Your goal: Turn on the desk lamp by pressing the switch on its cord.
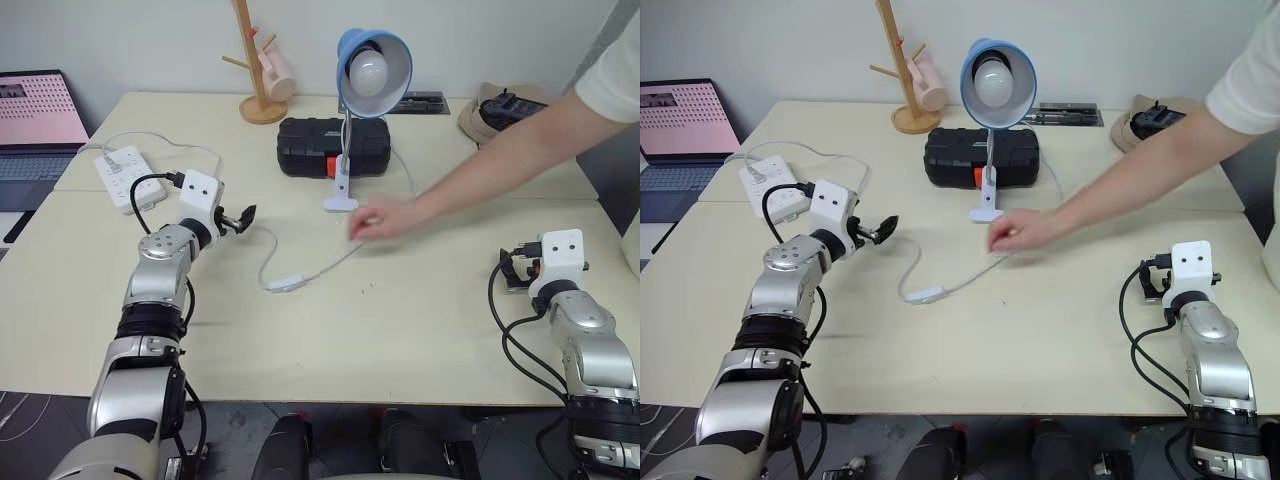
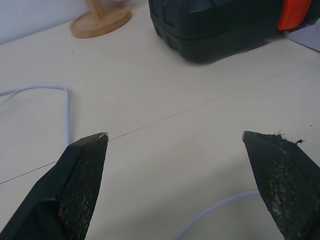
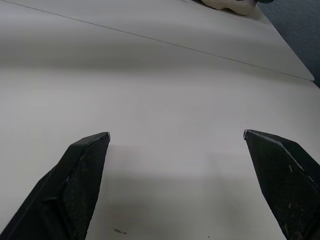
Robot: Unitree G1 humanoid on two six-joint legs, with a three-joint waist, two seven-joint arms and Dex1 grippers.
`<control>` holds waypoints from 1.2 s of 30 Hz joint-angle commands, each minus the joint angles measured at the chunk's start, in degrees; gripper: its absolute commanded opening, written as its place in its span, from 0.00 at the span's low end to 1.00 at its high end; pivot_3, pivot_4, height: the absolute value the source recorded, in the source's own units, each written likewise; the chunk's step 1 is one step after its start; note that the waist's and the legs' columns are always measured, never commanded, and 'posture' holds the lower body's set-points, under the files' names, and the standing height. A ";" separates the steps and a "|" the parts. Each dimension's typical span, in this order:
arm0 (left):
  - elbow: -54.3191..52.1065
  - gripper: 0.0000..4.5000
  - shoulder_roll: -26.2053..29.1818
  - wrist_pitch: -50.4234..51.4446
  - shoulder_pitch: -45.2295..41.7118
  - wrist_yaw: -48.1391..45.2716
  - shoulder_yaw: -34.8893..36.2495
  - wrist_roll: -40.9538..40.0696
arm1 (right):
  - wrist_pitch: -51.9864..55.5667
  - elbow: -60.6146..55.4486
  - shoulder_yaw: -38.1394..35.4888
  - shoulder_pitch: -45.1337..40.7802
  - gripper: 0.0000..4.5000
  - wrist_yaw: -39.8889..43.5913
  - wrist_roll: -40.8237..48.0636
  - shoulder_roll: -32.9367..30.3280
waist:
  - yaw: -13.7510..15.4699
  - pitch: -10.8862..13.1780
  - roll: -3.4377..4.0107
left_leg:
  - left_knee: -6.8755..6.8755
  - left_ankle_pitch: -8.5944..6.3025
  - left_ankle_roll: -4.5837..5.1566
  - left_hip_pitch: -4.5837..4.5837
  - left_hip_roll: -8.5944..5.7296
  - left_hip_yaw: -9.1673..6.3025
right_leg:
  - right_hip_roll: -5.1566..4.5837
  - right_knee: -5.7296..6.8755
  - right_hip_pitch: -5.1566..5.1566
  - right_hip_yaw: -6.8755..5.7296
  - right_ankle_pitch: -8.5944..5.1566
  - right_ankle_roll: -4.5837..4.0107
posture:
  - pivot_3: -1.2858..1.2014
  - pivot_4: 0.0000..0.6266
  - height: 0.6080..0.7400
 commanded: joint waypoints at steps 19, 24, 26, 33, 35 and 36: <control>-18.86 1.00 21.56 12.09 5.38 -49.47 -8.89 -8.94 | 9.98 -15.36 10.09 -5.48 1.00 35.96 17.46 -14.60 | -1.34 0.01 0.02 | -0.05 -0.07 0.12 0.04 0.06 -0.03 | 0.35 -0.04 0.02 0.00 -0.01 -0.03 | 0.52 0.24 1.00; -20.31 1.00 23.63 7.00 6.12 -53.68 -13.35 -5.32 | 17.87 -22.24 14.31 -7.40 1.00 42.63 25.46 -16.40 | -0.80 0.01 0.02 | 0.03 -0.07 0.13 0.02 0.13 -0.14 | 0.28 -0.07 0.08 -0.02 -0.01 -0.02 | 0.52 0.24 1.00; -17.58 1.00 22.66 0.24 5.18 -52.63 -15.86 -1.52 | 19.32 -24.44 17.40 -8.25 1.00 44.93 26.73 -17.03 | -0.58 0.00 0.01 | 0.04 -0.08 0.14 0.02 0.12 -0.15 | 0.27 -0.08 0.10 -0.02 -0.01 -0.02 | 0.52 0.24 1.00; -12.13 1.00 17.50 -5.53 3.68 -51.07 -17.55 0.54 | 19.11 -24.17 18.25 -9.29 1.00 43.58 25.73 -16.91 | -0.04 0.00 0.01 | 0.04 -0.08 0.14 -0.04 0.09 -0.14 | 0.26 -0.15 0.06 -0.05 -0.01 -0.02 | 0.52 0.24 1.00; -11.34 1.00 16.21 -6.36 3.55 -50.82 -17.43 0.52 | 19.11 -24.18 17.98 -9.20 1.00 43.22 25.63 -16.86 | -0.03 0.00 0.01 | 0.03 -0.08 0.14 -0.03 0.08 -0.15 | 0.26 -0.14 0.05 -0.06 -0.01 -0.02 | 0.52 0.24 1.00; -11.27 1.00 15.82 -6.76 3.72 -51.20 -17.59 0.54 | 19.16 -24.24 17.81 -9.08 1.00 43.08 25.61 -16.92 | -0.03 0.00 0.01 | 0.03 -0.08 0.14 -0.03 0.09 -0.15 | 0.26 -0.14 0.05 -0.06 -0.01 -0.02 | 0.52 0.24 1.00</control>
